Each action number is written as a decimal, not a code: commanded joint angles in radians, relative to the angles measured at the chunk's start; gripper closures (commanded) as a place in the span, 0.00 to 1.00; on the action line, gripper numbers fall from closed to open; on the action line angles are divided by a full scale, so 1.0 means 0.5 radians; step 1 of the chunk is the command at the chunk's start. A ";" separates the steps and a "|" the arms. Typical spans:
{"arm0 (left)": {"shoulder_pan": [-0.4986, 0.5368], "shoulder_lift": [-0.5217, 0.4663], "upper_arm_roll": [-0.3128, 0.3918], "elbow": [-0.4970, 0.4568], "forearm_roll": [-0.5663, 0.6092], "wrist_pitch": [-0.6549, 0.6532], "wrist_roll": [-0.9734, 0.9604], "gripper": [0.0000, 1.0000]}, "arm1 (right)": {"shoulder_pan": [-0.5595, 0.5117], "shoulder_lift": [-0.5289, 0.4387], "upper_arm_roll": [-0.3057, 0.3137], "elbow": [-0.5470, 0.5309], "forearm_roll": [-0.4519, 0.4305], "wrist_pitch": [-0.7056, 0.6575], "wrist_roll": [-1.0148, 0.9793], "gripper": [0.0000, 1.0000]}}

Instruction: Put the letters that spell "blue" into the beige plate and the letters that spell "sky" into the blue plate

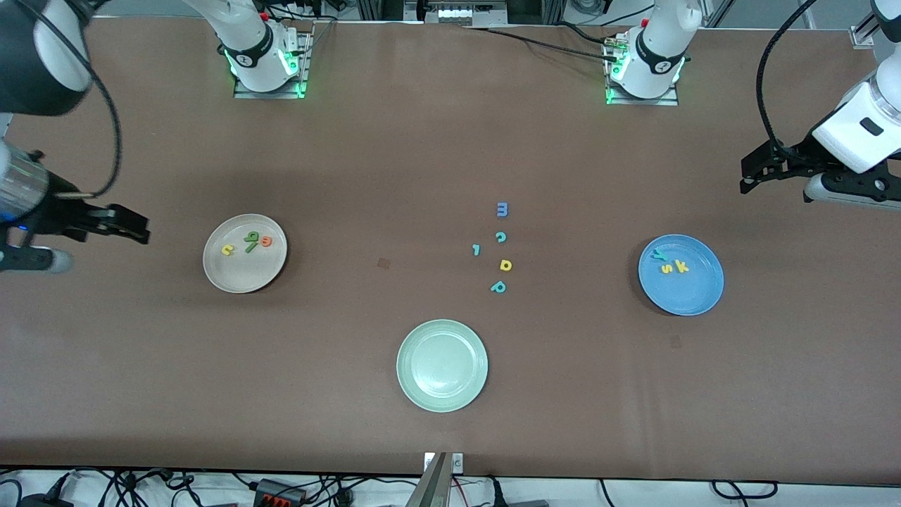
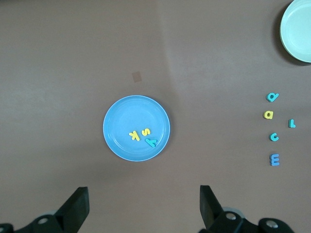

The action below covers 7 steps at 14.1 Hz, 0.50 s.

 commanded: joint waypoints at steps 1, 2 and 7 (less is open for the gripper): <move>0.000 0.030 0.000 0.065 -0.016 -0.033 0.042 0.00 | -0.180 -0.112 0.086 -0.044 -0.031 0.003 -0.034 0.00; 0.000 0.030 0.000 0.065 -0.016 -0.033 0.042 0.00 | -0.198 -0.134 0.086 -0.056 -0.025 -0.009 -0.055 0.00; 0.000 0.030 0.000 0.065 -0.016 -0.033 0.039 0.00 | -0.293 -0.189 0.114 -0.108 0.003 -0.052 -0.163 0.00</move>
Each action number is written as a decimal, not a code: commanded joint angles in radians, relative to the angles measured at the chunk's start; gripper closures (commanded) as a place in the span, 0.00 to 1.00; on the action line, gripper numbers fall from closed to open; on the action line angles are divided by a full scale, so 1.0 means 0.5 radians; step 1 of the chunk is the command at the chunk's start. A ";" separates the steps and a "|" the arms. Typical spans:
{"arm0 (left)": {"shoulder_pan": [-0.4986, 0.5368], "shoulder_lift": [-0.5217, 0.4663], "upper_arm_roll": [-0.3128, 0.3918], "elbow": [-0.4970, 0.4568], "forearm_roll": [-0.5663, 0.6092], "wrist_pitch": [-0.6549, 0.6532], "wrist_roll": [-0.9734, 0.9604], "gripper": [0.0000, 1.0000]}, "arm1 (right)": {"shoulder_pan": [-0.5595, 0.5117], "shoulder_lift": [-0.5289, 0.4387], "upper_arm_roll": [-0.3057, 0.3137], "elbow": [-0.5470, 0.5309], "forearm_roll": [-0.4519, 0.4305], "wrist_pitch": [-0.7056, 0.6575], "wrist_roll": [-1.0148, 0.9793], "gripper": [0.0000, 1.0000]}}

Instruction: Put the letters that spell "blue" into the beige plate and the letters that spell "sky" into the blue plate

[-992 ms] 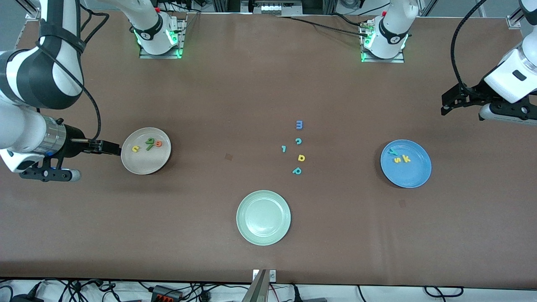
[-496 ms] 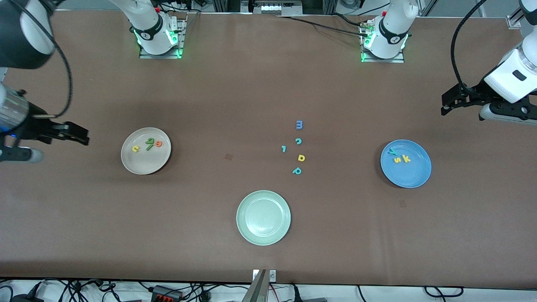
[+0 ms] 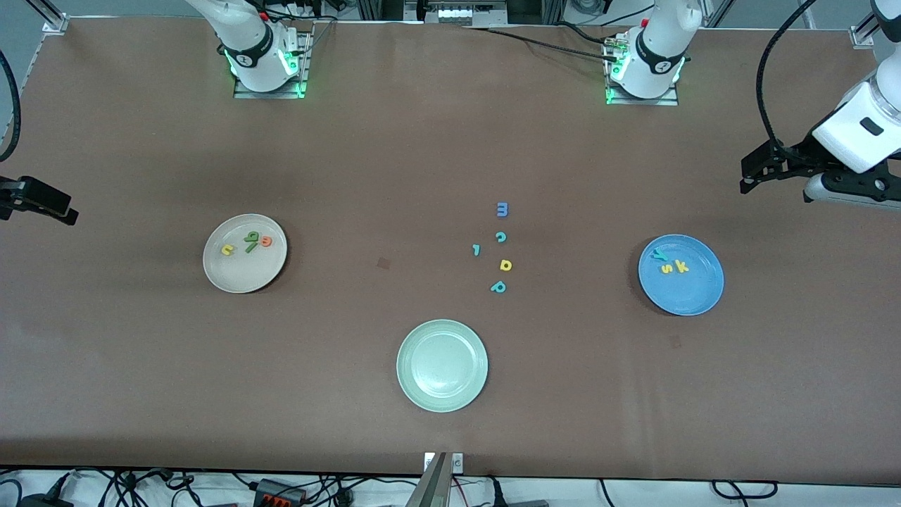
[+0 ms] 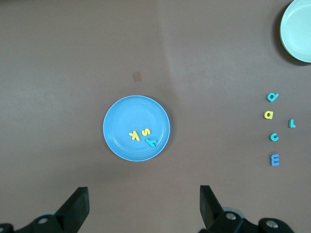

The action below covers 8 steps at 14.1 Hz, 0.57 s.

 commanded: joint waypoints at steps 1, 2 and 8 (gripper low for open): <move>0.003 0.030 0.000 0.064 -0.016 -0.033 0.042 0.00 | -0.108 -0.092 0.105 -0.109 0.003 -0.011 -0.017 0.00; 0.000 0.030 0.000 0.064 -0.016 -0.033 0.039 0.00 | -0.114 -0.113 0.111 -0.137 0.003 -0.014 -0.011 0.00; 0.000 0.030 0.000 0.064 -0.016 -0.033 0.039 0.00 | -0.102 -0.364 0.111 -0.529 0.000 0.090 -0.002 0.00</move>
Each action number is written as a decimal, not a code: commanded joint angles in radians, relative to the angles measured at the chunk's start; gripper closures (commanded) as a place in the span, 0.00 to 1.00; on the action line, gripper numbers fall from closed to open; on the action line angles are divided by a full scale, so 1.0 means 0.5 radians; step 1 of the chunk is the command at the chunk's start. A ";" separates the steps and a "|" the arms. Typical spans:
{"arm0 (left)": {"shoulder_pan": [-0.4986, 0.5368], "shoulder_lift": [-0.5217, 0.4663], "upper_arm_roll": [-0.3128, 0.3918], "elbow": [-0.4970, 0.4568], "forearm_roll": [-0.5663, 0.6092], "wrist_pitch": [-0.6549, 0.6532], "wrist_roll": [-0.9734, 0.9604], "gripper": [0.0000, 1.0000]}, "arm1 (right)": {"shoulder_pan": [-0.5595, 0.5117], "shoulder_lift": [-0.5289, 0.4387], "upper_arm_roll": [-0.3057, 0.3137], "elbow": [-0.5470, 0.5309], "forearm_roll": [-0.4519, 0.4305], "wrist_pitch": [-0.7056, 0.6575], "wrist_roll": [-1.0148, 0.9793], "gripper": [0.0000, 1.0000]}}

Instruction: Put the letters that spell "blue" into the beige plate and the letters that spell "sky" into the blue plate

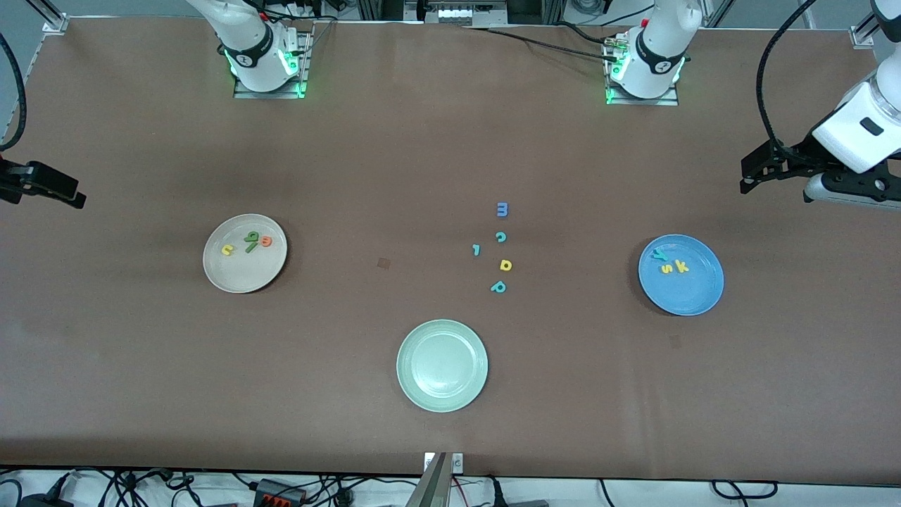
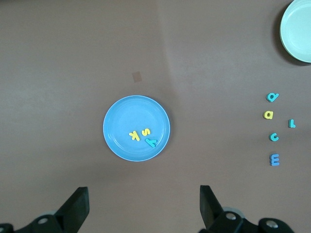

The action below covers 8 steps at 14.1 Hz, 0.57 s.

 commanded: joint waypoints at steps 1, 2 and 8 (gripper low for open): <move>0.000 0.030 0.000 0.064 -0.019 -0.033 0.039 0.00 | -0.048 -0.247 0.048 -0.352 0.000 0.141 -0.027 0.00; 0.000 0.030 0.000 0.064 -0.016 -0.033 0.039 0.00 | -0.048 -0.272 0.048 -0.390 -0.003 0.156 -0.030 0.00; 0.000 0.030 0.000 0.064 -0.016 -0.033 0.039 0.00 | -0.041 -0.444 0.051 -0.642 -0.007 0.258 -0.005 0.00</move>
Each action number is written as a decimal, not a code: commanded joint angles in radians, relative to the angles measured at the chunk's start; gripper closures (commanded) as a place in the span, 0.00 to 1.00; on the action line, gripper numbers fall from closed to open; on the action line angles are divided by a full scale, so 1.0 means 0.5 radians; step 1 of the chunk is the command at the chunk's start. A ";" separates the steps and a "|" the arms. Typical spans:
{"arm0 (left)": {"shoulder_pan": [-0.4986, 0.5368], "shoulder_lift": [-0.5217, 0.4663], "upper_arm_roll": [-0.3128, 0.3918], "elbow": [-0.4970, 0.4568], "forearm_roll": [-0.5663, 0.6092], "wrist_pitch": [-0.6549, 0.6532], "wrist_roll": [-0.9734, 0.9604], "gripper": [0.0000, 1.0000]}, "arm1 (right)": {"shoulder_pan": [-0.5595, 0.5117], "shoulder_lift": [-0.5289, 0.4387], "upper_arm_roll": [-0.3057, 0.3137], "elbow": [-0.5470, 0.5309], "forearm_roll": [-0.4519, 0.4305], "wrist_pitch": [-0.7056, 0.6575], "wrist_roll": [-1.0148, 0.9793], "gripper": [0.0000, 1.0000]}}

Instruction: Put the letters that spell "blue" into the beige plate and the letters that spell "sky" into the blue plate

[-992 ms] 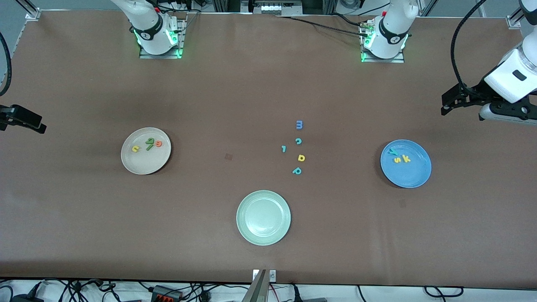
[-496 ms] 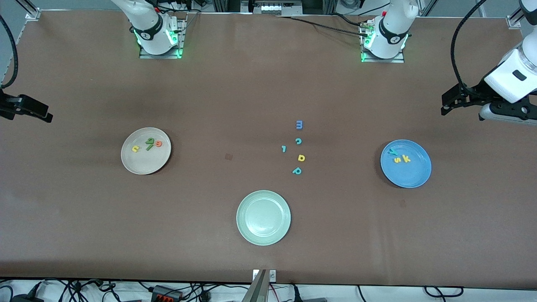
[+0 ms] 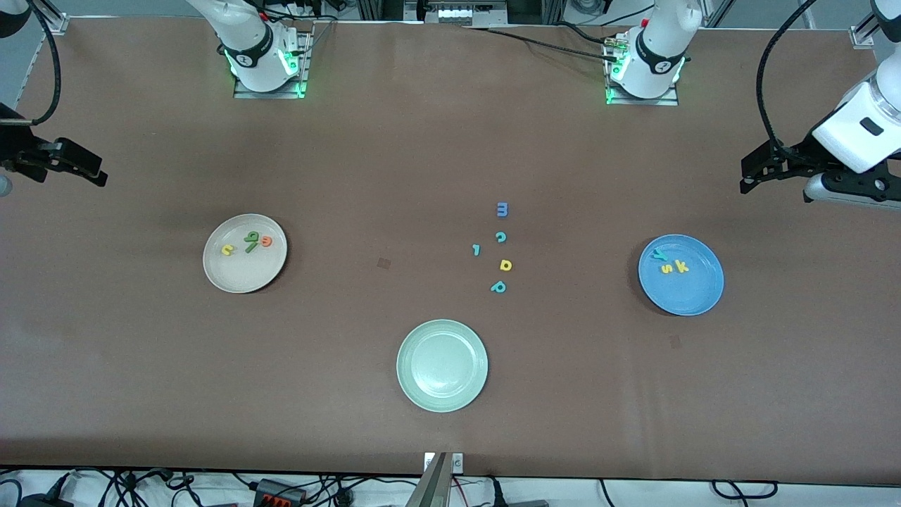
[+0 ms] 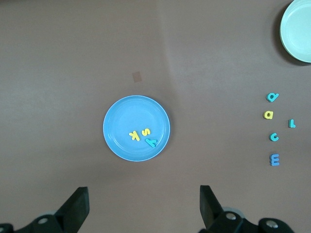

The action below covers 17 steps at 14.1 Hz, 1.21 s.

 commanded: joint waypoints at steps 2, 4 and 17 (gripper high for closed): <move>0.000 0.029 0.000 0.064 -0.016 -0.033 0.042 0.00 | -0.023 -0.095 0.044 -0.070 -0.019 0.020 -0.014 0.00; 0.000 0.029 0.000 0.064 -0.016 -0.033 0.042 0.00 | -0.020 -0.098 0.041 -0.055 -0.028 -0.032 0.001 0.00; 0.003 0.039 0.000 0.067 -0.016 -0.033 0.042 0.00 | -0.023 -0.098 0.032 -0.055 -0.019 0.011 -0.026 0.00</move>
